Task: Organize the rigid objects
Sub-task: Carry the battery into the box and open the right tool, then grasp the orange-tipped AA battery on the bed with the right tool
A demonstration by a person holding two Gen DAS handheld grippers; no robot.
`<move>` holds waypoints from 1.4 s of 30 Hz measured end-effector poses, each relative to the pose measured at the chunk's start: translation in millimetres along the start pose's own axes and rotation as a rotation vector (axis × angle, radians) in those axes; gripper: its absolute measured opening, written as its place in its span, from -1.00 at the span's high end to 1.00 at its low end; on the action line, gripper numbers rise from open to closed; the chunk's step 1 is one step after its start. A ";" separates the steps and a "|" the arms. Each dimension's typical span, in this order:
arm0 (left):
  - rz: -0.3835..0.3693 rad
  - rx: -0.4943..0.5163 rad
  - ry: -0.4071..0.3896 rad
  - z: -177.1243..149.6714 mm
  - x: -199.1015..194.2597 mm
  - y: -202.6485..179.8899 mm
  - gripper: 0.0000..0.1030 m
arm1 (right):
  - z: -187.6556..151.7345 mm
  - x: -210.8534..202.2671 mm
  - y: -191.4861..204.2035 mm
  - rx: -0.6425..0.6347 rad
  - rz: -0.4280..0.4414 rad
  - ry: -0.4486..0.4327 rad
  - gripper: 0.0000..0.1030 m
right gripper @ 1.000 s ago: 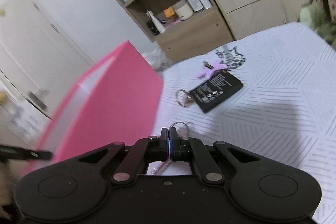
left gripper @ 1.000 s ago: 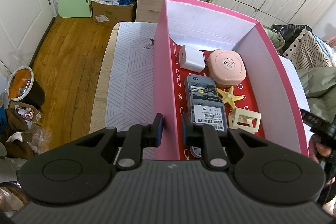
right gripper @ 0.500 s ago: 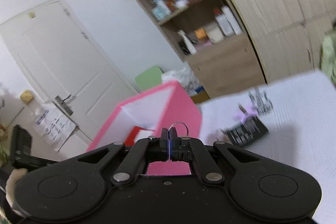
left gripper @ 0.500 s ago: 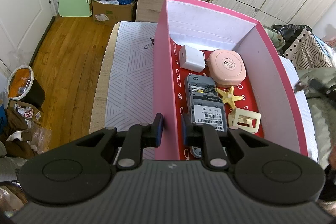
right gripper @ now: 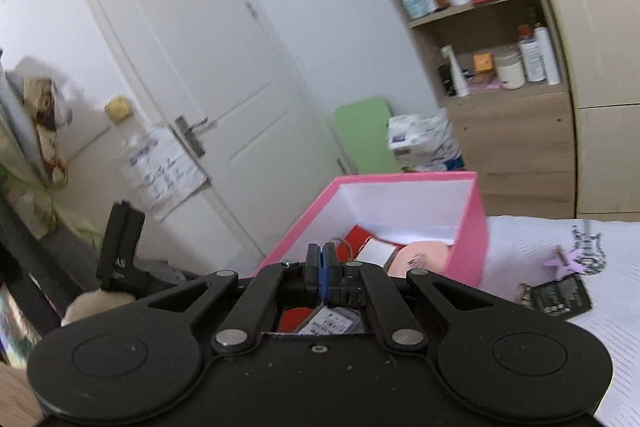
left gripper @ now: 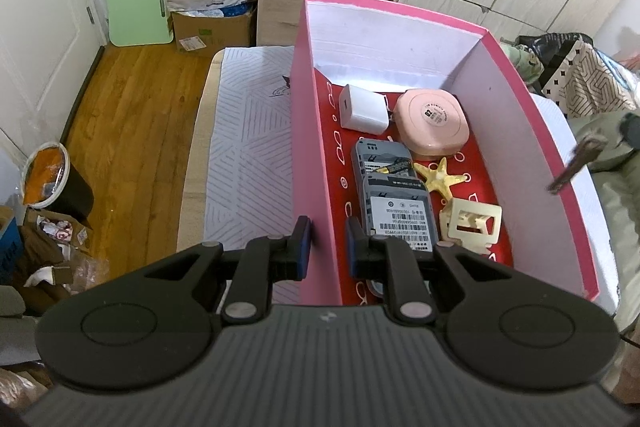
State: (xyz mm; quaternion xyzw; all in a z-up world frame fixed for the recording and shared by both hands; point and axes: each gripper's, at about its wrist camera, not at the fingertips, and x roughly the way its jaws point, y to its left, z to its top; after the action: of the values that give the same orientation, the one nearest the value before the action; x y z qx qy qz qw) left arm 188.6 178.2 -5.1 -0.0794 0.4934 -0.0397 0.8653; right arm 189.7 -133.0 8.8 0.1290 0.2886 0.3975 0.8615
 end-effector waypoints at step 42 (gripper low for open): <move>0.132 0.139 0.016 1.2 -0.3 -24.6 0.76 | -69.5 48.0 -67.4 -0.255 -0.301 0.344 0.47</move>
State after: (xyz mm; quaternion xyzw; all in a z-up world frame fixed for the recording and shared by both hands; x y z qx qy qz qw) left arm 189.7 154.2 0.1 0.0140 0.5004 -0.0173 0.8655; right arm 214.0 -140.9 -96.3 -0.0946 0.3944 0.3141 0.8584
